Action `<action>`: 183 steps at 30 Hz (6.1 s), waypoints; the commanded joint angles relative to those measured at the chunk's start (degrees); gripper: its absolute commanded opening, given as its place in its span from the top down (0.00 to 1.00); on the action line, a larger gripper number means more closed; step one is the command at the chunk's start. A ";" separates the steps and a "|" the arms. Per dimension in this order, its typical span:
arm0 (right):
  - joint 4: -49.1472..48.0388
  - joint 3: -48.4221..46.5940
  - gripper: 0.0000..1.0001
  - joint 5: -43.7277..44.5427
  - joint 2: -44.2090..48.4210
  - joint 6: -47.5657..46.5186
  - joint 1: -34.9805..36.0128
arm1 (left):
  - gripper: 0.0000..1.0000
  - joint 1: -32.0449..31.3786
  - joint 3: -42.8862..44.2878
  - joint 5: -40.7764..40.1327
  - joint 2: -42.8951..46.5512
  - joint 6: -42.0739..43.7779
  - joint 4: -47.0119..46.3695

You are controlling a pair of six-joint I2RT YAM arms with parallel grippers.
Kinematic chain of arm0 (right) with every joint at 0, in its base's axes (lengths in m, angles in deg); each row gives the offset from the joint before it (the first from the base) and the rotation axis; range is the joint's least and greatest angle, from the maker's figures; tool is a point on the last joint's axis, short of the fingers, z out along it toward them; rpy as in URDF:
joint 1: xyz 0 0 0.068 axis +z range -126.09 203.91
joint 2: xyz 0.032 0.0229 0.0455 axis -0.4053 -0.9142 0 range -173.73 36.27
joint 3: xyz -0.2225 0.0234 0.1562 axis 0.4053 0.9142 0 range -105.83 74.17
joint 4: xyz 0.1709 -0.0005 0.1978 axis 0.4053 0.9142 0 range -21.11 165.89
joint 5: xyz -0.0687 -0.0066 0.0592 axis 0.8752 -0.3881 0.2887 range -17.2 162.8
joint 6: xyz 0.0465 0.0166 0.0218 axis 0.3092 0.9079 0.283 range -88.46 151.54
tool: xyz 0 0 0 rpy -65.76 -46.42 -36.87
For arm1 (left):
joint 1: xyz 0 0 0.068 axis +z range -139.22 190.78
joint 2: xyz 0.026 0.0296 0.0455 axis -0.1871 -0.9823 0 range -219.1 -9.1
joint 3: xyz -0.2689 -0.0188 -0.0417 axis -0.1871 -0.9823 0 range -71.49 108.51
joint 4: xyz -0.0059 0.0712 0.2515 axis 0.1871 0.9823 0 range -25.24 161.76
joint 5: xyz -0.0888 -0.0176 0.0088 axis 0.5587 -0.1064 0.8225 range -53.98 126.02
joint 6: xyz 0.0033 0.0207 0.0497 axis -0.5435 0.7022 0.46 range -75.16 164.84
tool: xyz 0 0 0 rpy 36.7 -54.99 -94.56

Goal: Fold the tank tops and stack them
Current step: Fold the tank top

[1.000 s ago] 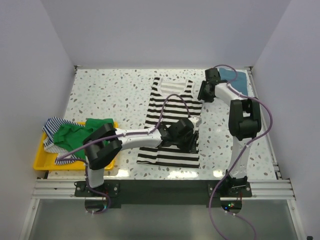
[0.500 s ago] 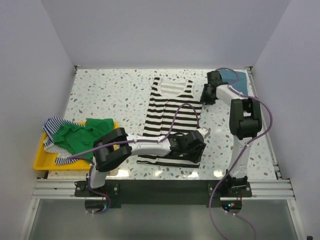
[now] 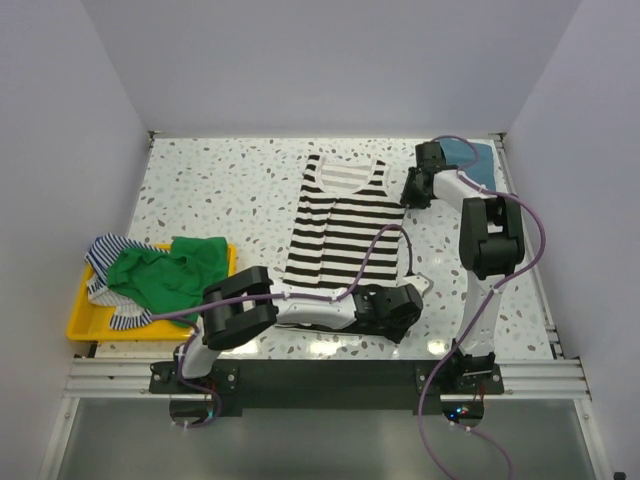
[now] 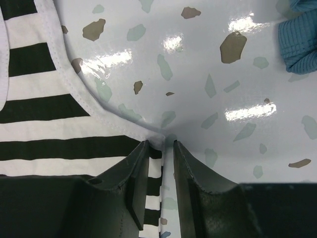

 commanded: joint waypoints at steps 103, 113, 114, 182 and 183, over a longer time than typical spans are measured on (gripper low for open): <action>5.12 -22.33 1.00 8.07 -8.58 8.05 19.27 | 1.00 8.29 -47.32 -9.36 44.92 -17.41 -10.00; 6.18 -25.06 1.00 8.24 -10.96 8.48 20.06 | 1.00 8.38 -48.11 -9.89 45.62 -17.94 -7.81; 6.09 -24.89 1.00 8.07 -11.13 8.49 20.06 | 1.00 8.38 -48.02 -9.98 45.53 -18.02 -7.81; 8.18 -36.87 0.04 10.17 -5.97 -3.75 17.07 | 0.39 40.63 -32.02 -1.11 33.32 -5.54 -3.23; 8.38 -33.10 0.05 11.31 -3.42 -2.86 17.42 | 0.38 40.89 -32.20 -0.49 33.14 -5.54 -4.45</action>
